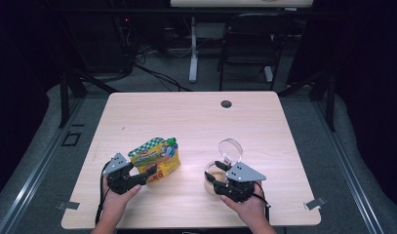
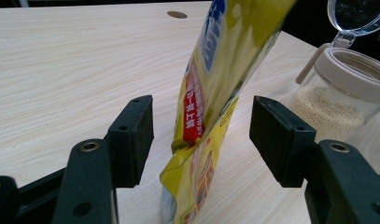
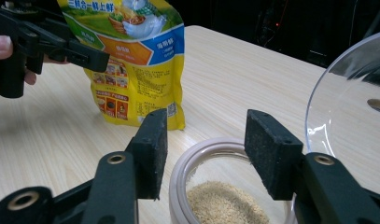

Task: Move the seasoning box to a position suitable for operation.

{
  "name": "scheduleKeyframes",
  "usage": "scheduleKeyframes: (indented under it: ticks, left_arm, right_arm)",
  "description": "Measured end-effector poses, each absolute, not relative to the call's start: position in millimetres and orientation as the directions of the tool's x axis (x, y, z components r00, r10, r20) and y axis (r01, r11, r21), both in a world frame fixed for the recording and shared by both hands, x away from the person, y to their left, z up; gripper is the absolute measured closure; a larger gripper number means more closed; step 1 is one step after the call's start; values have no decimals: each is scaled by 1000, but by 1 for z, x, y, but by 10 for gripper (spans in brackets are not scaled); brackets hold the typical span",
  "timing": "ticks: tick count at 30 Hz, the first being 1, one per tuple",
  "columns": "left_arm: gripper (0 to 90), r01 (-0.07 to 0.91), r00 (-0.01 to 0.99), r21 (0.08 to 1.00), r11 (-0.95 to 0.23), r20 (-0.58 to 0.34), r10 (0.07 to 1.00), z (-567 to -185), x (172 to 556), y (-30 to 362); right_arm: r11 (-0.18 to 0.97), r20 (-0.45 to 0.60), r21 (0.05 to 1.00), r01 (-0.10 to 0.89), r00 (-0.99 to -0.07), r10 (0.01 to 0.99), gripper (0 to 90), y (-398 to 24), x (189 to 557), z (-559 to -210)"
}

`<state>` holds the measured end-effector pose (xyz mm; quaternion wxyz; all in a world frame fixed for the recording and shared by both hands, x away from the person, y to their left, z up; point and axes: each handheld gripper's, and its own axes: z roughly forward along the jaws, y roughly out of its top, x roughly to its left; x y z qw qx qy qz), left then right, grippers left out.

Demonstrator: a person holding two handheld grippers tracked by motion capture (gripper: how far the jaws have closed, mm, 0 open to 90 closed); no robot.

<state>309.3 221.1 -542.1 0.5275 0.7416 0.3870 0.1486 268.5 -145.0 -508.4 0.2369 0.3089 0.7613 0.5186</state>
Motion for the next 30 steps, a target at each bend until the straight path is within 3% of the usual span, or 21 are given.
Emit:
scheduleKeyframes:
  ticks: [8,14,27,30]
  left_arm:
    - [397,421,640,901,-109,-209,739,-540,306,225]
    - [397,423,635,900,-108,-209,744,-537,298,226]
    - [383,449,621,886,-117,-216,753,-538,289,227]
    - [383,446,635,883,-146,-197,747,-538,284,225]
  right_arm:
    - [260,-29,937,235,-689,725,456,-147,268,-500]
    - [237,9,936,260,-690,723,581,-153,265,-490]
    - [287,-24,918,273,-684,729,882,-162,264,-482]
    - [282,-20,919,276,-680,733,900,-165,264,-481]
